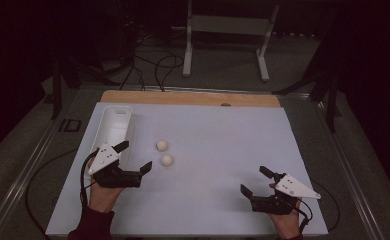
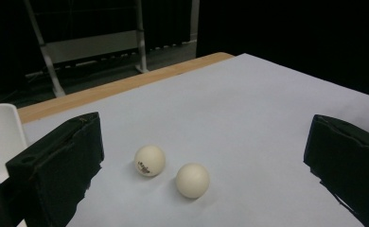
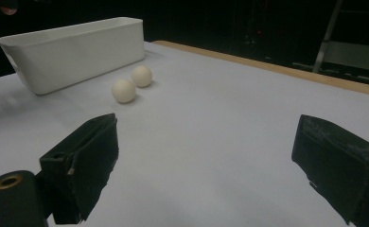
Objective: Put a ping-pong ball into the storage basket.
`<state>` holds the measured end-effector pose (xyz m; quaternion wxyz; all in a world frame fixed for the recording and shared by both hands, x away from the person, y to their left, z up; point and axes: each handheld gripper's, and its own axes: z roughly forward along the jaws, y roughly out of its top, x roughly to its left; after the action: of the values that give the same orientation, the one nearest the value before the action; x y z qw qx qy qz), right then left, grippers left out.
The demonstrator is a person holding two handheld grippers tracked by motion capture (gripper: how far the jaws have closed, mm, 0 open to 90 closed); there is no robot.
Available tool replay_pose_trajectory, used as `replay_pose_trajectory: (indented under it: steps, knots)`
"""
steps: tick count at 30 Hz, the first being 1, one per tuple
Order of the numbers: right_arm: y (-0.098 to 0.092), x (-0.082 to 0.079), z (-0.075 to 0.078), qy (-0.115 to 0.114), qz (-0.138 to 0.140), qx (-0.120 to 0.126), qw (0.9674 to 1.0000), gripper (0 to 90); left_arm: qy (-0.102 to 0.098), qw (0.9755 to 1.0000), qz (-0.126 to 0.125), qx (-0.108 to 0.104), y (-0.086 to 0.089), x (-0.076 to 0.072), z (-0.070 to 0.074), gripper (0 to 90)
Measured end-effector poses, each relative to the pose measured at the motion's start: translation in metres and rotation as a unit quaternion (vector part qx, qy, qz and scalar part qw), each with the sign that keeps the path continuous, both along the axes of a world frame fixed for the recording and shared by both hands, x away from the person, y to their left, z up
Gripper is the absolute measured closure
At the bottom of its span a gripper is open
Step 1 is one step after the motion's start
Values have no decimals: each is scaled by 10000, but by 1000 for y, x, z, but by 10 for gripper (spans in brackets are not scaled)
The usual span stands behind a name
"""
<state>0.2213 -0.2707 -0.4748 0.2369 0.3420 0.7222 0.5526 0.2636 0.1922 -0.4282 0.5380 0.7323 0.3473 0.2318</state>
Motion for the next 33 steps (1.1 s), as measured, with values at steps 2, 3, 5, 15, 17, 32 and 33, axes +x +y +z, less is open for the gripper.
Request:
replay_pose_trajectory:
  steps: [2, 3, 5, 15, 17, 32, 33]
  knots:
    - [0, 0, 0, 1, 2, 0, 10000, 74, -17, 10000, -1, -2, -3, 1, 0, 0]
    - [0, 0, 0, 0, 0, 2, 10000, 74, -9, 10000, -11, 6, -5, 2, 0, 0]
    - [0, 0, 0, 1, -3, 4, 10000, 74, -2, 10000, -25, 38, -9, 3, 0, 0]
    - [-2, 0, 1, -8, -17, 17, 10000, 74, 3, 9999, -53, 139, -19, 7, -3, 0]
    - [-1, 0, 0, -4, -17, 22, 10000, 74, 2, 9999, -58, 126, -21, 7, -3, 0]
    - [-2, -1, 1, 6, -7, 30, 10000, 74, 118, 9996, -87, 225, -44, 16, -15, 0]
    - [-2, -1, 1, 8, -6, 29, 10000, 74, 123, 9996, -87, 231, -45, 16, -15, 0]
